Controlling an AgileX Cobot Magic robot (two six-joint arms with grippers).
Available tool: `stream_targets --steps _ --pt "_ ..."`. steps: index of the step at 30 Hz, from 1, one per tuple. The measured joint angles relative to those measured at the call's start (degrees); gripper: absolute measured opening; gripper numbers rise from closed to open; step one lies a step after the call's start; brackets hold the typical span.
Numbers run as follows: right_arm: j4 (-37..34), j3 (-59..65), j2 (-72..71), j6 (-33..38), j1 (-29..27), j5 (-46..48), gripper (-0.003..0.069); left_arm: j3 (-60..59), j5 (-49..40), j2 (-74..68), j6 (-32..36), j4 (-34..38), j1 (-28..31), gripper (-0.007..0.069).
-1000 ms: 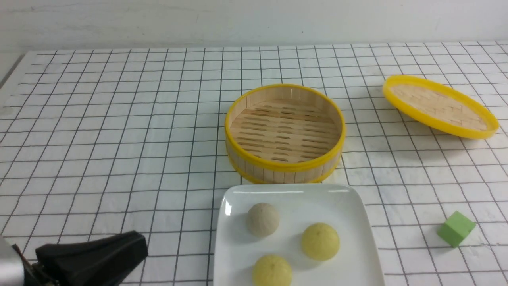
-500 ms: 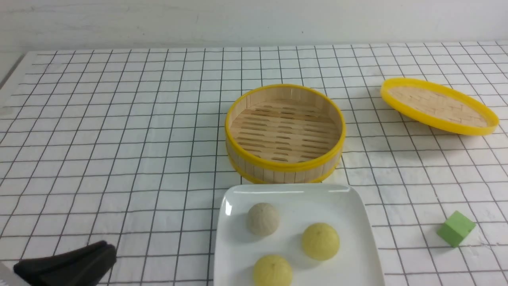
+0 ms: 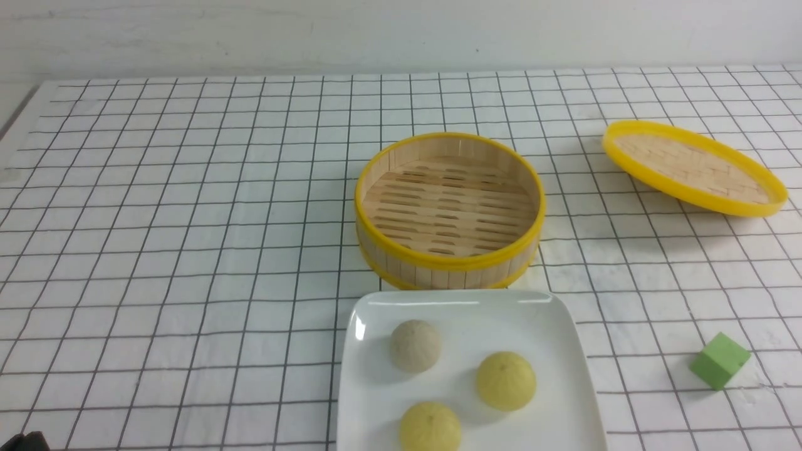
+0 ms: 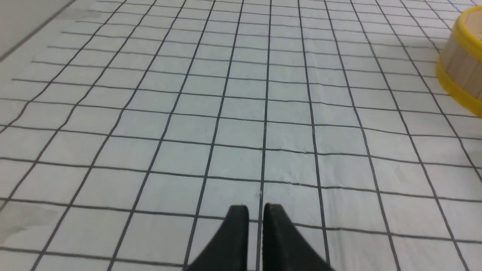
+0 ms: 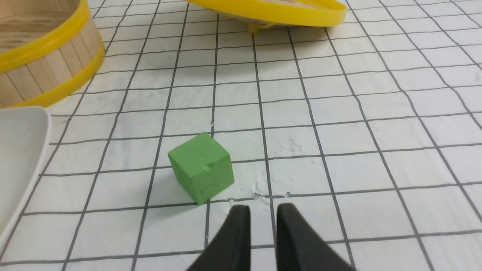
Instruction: Put the steamed buns into the plate on the white-black tablecloth.
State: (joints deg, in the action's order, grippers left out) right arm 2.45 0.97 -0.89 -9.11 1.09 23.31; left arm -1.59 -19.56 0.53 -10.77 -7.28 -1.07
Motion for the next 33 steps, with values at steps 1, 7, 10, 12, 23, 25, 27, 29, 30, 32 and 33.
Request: stream_targets --steps 1,7,10,12,23,25,27,29,30,32,33 --pt "0.0 0.0 0.0 0.0 0.0 0.0 0.0131 0.0 -0.2 0.1 -0.2 -0.1 0.1 0.0087" --pt "0.0 0.0 0.0 0.0 0.0 0.0 0.0134 0.0 -1.0 0.1 -0.5 -0.2 0.1 0.0091" --pt "0.0 0.0 0.0 0.0 0.0 0.0 0.0135 0.0 -1.1 0.1 -0.5 -0.2 0.2 0.0091" --pt "0.0 0.0 0.0 0.0 0.0 0.0 0.0135 0.0 -1.1 0.1 -0.5 -0.2 0.2 0.0092" --pt "0.0 0.0 0.0 0.0 0.0 0.0 0.0142 0.1 -1.4 0.1 -0.5 -1.0 0.2 0.0104" --pt "0.0 0.0 0.0 0.0 0.0 0.0 0.0145 0.1 -1.4 0.1 -0.5 -1.0 0.2 0.0106" --pt "0.0 0.0 0.0 0.0 0.0 0.0 0.0150 0.1 -1.5 0.1 -0.5 -1.1 0.2 0.0108" --pt "0.0 0.0 0.0 0.0 0.0 0.0 0.0152 0.1 -1.5 0.1 -0.5 -1.1 0.2 0.0108" --pt "0.0 0.0 0.0 0.0 0.0 0.0 0.0153 0.1 -1.6 0.1 -0.5 -1.1 0.2 0.0108" --pt "0.0 0.0 0.0 0.0 0.0 0.0 0.0153 0.1 -1.6 0.1 -0.5 -1.1 0.2 0.0109" --pt "0.0 0.0 0.0 0.0 0.0 0.0 0.0153 0.1 -1.6 0.1 -0.5 -1.1 0.2 0.0111"
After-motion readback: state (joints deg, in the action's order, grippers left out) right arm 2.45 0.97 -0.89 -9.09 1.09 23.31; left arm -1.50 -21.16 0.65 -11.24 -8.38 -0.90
